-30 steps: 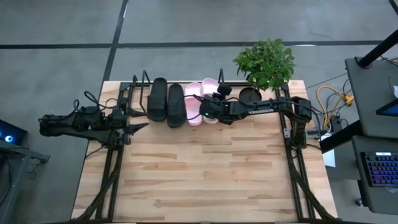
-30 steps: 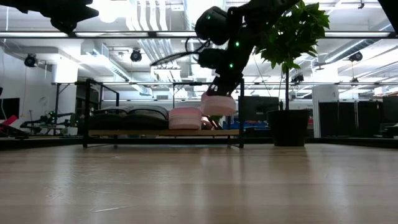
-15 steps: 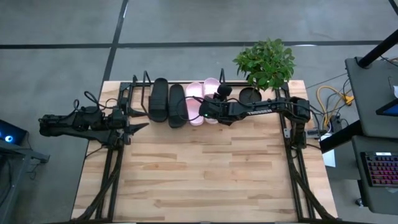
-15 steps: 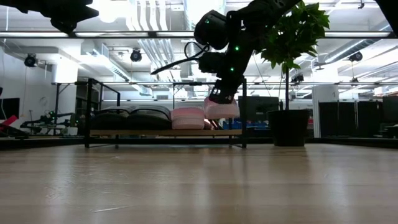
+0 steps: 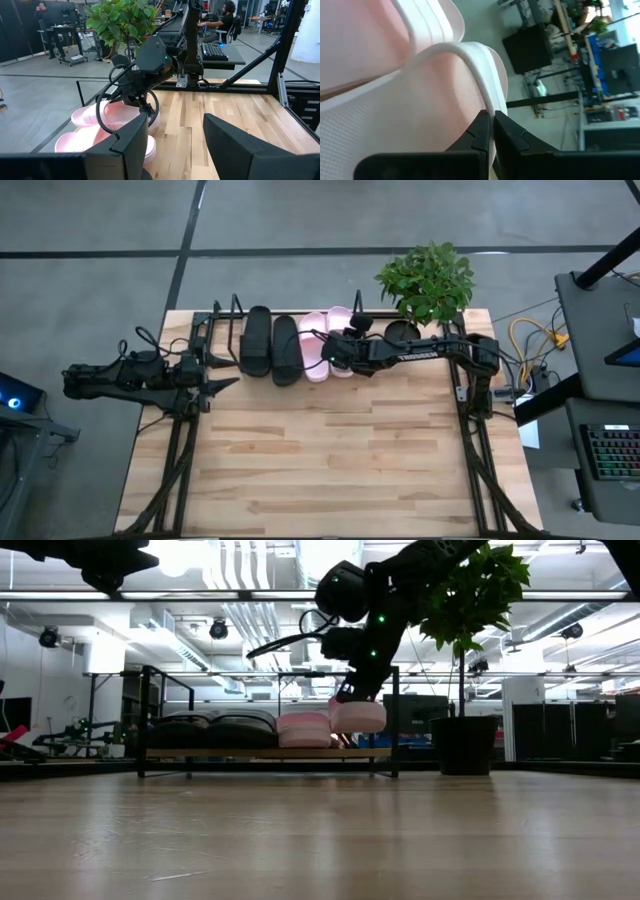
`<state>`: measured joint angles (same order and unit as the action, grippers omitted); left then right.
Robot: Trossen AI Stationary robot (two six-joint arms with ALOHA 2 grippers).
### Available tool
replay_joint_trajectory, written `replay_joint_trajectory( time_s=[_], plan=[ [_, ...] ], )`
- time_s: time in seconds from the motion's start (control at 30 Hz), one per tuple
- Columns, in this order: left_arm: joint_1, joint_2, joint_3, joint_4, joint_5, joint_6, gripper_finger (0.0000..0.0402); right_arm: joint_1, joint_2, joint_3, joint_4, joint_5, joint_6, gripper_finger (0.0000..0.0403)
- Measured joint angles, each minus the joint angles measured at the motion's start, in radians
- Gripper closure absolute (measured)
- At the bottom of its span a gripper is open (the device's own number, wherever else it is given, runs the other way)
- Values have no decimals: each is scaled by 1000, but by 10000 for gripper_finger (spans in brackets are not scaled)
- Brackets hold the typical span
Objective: Pick and place slides into the shelf
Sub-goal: Put the pink slipper on the shelf, then return to Home Position
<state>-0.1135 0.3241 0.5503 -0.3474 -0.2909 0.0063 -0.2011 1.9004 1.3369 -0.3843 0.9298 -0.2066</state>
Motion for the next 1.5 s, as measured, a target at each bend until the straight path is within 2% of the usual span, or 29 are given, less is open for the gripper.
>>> replay_joint_trajectory(
  time_s=[0.5, 1.0, 1.5],
  plan=[
    [0, 0, 0, -1, 0, 0, 226, -3, -2, -17, -8, -46, 0, 387],
    [0, 0, 0, -2, 0, -2, 226, 11, -4, 17, -32, -39, -11, 284],
    [0, 0, 0, -2, 0, -2, 226, 27, -7, 53, -31, -37, -82, 244]
  ],
)
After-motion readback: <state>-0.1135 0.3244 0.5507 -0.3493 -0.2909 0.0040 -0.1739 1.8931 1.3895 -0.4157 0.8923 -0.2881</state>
